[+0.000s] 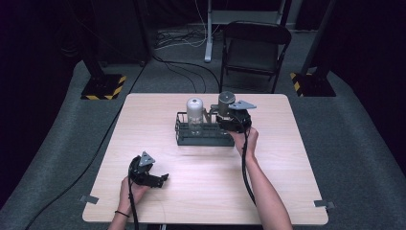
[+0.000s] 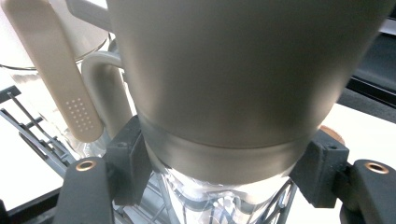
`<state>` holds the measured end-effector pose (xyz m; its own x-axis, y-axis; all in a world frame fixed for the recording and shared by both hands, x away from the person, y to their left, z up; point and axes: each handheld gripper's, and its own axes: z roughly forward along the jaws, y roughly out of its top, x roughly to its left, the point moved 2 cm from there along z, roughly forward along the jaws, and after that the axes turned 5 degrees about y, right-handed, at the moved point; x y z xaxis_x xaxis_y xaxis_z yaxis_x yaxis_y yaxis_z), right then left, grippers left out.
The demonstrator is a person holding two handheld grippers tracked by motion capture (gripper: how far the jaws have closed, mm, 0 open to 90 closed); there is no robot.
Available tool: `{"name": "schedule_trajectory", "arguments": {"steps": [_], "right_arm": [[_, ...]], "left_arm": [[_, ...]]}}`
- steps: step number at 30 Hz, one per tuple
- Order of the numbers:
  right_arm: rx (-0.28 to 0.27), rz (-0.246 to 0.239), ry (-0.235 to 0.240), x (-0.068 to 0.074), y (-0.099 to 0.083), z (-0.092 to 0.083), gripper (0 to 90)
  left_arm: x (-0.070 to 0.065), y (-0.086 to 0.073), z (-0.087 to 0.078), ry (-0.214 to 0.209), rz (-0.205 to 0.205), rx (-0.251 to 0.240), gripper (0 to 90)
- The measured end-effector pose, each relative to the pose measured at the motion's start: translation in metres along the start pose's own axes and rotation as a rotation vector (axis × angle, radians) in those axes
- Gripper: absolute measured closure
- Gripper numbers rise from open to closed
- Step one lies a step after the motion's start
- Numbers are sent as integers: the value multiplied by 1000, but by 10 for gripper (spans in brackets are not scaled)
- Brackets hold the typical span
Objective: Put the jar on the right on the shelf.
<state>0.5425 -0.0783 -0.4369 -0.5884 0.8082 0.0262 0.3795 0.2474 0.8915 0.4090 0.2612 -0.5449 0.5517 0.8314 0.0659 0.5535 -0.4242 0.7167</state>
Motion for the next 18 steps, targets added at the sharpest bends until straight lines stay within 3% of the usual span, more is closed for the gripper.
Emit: {"name": "schedule_trajectory", "arguments": {"steps": [18], "right_arm": [[10, -11, 9, -1, 1, -1, 299]], "left_arm": [[0, 0, 0, 0, 0, 0, 9]]}}
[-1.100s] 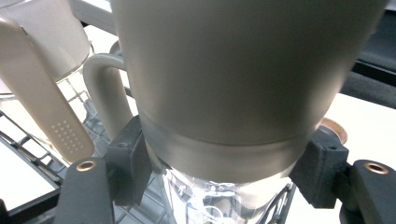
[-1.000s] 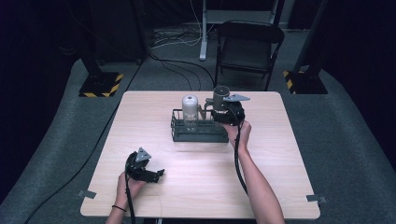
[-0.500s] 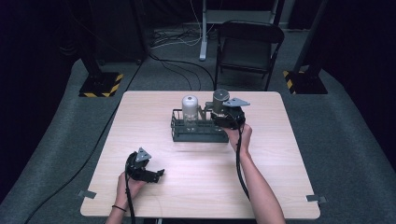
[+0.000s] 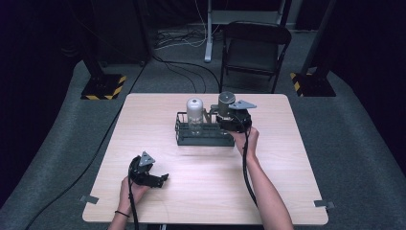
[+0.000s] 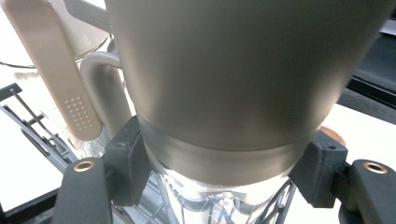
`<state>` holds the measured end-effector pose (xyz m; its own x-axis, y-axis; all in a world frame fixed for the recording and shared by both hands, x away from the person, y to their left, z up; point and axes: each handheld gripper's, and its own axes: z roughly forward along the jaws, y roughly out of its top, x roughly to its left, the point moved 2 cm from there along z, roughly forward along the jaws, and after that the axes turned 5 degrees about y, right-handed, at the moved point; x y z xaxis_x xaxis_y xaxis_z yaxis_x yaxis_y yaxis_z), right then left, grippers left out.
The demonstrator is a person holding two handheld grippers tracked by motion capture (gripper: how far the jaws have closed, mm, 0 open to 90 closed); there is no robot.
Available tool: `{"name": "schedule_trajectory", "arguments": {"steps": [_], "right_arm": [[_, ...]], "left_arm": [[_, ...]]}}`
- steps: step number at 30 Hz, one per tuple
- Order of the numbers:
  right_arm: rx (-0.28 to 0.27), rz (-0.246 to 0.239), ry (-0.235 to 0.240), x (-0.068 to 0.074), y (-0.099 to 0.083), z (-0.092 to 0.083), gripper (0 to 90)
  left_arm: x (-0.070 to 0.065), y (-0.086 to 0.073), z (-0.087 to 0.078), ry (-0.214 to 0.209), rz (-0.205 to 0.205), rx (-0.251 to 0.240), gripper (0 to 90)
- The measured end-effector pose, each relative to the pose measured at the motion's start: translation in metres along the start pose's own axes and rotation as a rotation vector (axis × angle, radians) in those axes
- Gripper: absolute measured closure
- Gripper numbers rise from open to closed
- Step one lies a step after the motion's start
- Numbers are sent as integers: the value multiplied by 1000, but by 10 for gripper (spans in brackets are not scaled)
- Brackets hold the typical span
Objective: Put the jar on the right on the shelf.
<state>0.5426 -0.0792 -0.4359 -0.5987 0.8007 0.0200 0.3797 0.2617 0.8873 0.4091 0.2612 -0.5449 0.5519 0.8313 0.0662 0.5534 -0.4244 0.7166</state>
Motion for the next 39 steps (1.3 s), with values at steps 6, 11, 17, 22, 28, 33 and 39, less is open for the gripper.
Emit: {"name": "schedule_trajectory", "arguments": {"steps": [6, 11, 17, 22, 28, 33, 39], "right_arm": [[19, -1, 7, 0, 1, -2, 256], [64, 10, 3, 0, 3, -8, 122], [139, 29, 26, 0, 2, -18, 51], [148, 25, 51, 4, 0, -31, 32], [162, -3, 64, 13, -11, -56, 22], [172, -20, 55, 16, -25, -72, 21], [196, -41, 0, 14, -60, -103, 23]], "left_arm": [[0, 0, 0, 0, 0, 0, 10], [0, 0, 0, -1, 0, 0, 10], [0, 0, 0, -1, 0, 0, 9], [0, 0, 0, -1, 0, 0, 10], [0, 0, 0, -1, 0, 0, 9], [0, 0, 0, -2, 1, 0, 10], [0, 0, 0, -2, 1, 0, 10]]}}
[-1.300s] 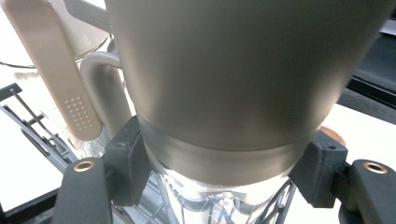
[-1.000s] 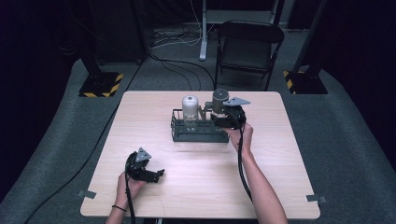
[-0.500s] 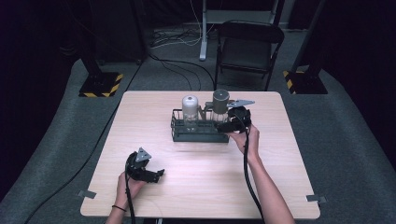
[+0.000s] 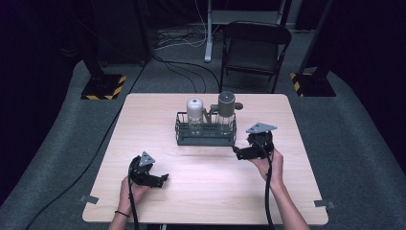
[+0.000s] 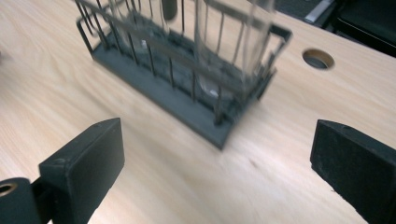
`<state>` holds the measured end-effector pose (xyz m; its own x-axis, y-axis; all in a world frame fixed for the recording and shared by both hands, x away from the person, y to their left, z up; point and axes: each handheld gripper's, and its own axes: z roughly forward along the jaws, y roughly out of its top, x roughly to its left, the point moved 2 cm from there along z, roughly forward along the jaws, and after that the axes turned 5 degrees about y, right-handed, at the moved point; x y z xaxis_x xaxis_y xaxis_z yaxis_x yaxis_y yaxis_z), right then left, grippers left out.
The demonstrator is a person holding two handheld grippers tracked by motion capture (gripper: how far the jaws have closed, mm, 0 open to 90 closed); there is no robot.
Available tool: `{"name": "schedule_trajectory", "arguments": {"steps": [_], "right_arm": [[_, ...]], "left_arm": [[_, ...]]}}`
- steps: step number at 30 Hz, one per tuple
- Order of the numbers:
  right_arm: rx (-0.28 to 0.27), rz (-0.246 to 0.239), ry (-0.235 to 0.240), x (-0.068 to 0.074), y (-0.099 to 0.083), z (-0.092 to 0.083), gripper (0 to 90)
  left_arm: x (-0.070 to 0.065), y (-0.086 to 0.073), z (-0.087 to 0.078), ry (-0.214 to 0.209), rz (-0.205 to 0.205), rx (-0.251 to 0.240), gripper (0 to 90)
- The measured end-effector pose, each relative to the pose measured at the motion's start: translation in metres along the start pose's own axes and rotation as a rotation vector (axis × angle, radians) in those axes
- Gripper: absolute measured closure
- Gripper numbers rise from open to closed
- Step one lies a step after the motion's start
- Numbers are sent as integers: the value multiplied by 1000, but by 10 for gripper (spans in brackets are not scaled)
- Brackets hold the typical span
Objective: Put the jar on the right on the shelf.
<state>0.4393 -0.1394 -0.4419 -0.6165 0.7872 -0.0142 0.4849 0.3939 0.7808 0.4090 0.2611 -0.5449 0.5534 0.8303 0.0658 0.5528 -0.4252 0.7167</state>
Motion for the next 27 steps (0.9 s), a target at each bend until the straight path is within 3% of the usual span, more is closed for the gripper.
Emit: {"name": "schedule_trajectory", "arguments": {"steps": [1, 3, 4, 7, 16, 22, 27], "right_arm": [[0, 0, 0, 0, 0, 0, 23], [15, 13, -30, -3, -23, -8, 25], [15, 13, -30, -3, -23, -8, 25], [28, 55, -57, -7, -56, -19, 29], [61, 156, -91, -14, -119, -34, 29], [81, 203, -104, -11, -148, -35, 29], [92, 200, -122, -8, -158, -37, 29]], "left_arm": [[0, 0, 0, 0, 0, 0, 10], [0, 0, 0, 0, 0, 0, 10], [0, 0, 0, 0, 0, 0, 10], [0, 0, 0, 0, 0, 0, 10], [0, 0, 0, -1, 1, 0, 10], [0, 0, 0, -1, 1, 0, 10], [0, 0, 0, -2, 2, 0, 10]]}}
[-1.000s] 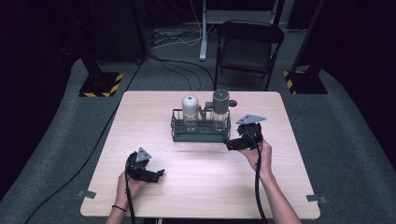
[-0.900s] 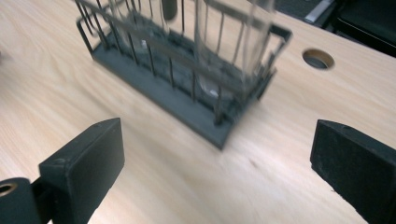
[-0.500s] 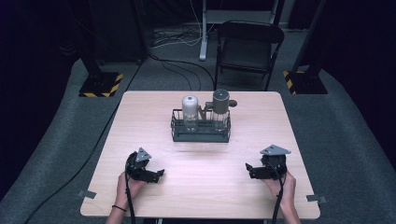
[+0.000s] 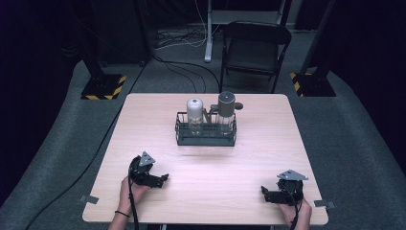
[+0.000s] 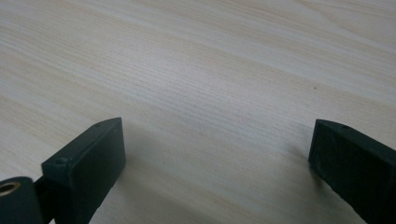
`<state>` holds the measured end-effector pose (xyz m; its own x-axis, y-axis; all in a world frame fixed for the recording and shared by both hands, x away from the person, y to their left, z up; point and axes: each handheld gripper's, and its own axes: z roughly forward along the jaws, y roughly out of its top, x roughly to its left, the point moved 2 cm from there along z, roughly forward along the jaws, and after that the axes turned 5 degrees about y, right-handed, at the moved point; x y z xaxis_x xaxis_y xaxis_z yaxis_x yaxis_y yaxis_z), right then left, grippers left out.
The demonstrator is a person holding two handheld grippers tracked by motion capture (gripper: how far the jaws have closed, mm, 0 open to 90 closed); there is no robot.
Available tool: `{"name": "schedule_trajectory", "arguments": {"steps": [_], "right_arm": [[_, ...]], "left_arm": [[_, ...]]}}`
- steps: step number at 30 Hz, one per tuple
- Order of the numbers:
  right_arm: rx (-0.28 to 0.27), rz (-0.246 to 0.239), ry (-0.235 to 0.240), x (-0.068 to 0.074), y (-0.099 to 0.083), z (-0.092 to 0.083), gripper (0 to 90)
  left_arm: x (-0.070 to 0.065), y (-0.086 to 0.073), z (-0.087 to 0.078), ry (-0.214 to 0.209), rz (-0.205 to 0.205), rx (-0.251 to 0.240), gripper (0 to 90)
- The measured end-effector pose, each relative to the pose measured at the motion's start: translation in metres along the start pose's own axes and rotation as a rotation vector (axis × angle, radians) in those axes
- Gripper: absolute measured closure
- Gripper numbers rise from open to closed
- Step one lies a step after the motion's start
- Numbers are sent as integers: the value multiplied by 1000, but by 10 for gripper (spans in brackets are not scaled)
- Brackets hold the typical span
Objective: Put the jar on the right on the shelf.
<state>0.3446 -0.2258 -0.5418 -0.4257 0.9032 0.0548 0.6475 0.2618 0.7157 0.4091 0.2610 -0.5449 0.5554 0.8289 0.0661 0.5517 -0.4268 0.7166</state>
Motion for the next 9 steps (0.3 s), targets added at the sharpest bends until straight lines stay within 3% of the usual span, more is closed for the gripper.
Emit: {"name": "schedule_trajectory", "arguments": {"steps": [9], "right_arm": [[-6, 9, 2, -1, -2, 3, 0]], "left_arm": [[0, 0, 0, -4, 7, 0, 9]]}}
